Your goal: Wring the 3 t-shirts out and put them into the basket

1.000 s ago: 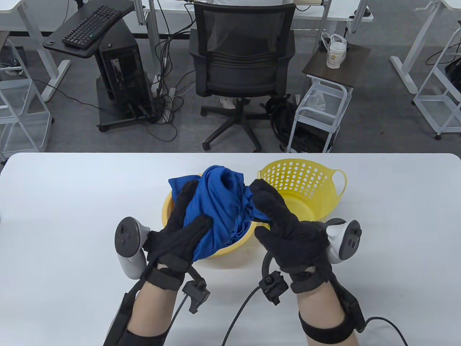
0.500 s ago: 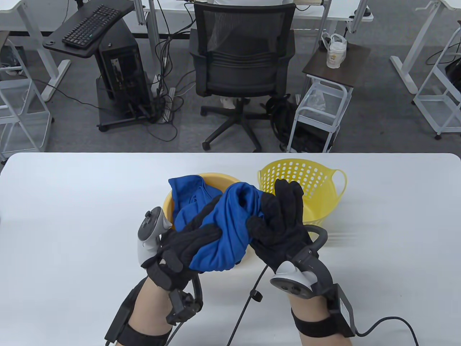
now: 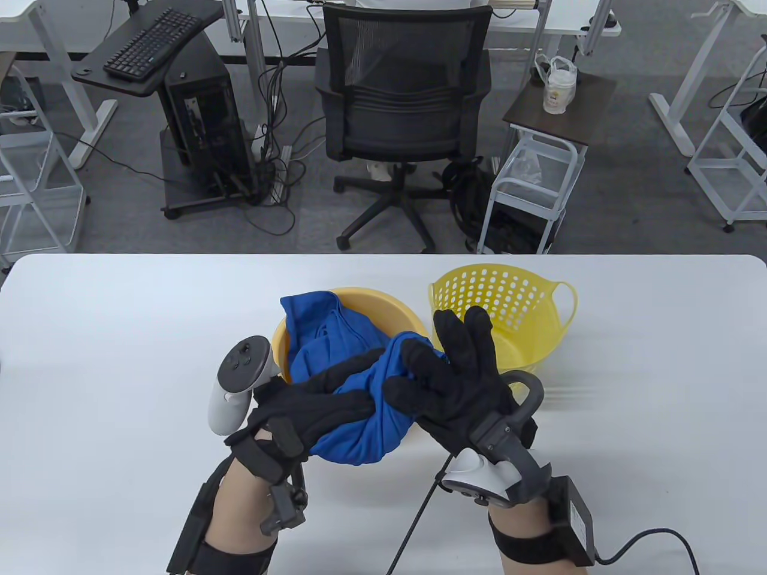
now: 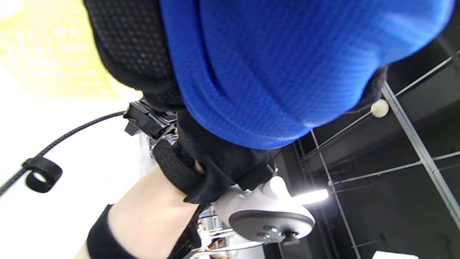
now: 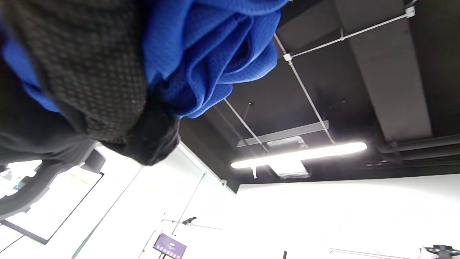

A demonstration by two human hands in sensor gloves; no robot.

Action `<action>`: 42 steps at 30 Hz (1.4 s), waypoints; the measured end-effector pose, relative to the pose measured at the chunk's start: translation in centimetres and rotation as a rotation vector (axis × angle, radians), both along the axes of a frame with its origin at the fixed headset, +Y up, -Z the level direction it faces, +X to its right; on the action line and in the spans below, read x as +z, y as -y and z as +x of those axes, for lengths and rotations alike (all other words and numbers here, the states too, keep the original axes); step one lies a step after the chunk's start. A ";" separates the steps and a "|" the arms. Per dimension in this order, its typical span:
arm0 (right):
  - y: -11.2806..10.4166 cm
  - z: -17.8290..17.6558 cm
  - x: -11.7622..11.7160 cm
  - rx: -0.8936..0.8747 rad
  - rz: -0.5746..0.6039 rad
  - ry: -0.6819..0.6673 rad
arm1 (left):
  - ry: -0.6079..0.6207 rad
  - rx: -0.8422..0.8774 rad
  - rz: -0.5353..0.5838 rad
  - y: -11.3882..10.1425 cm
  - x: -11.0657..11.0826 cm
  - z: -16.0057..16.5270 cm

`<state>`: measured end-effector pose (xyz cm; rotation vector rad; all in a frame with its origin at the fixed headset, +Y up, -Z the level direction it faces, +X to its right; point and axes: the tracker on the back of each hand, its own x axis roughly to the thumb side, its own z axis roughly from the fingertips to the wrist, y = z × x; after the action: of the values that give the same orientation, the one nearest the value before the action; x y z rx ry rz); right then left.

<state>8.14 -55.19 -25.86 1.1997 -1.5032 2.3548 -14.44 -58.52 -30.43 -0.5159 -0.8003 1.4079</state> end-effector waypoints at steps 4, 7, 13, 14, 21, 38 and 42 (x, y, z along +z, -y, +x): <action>-0.2 -0.4 0.4 0.028 -0.006 -0.048 | 0.014 0.000 0.010 -0.1 0.0 -0.2; -0.5 -0.5 0.1 -0.010 -0.089 -0.133 | 0.045 0.025 -0.012 0.1 -0.2 -0.3; -0.2 -0.4 -1.0 -0.088 -0.219 -0.116 | -0.042 0.001 0.012 -0.3 -0.1 -1.0; -0.2 -0.4 -1.2 -0.093 -0.223 -0.092 | -0.094 -0.016 0.057 -0.5 0.0 -1.1; 1.1 0.8 -3.3 -0.095 -0.297 0.067 | -0.246 -0.118 0.219 -0.1 -0.1 0.4; 1.5 1.3 -4.5 -0.073 -0.382 0.223 | -0.774 -0.660 0.685 0.7 1.4 5.6; 1.8 0.6 -4.6 -0.090 -0.385 0.210 | -0.801 -0.724 0.820 0.9 0.7 4.7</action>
<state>8.73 -56.98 -30.48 0.8009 -1.0500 2.6110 -9.74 -59.41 -29.73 0.3775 -0.3893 0.4368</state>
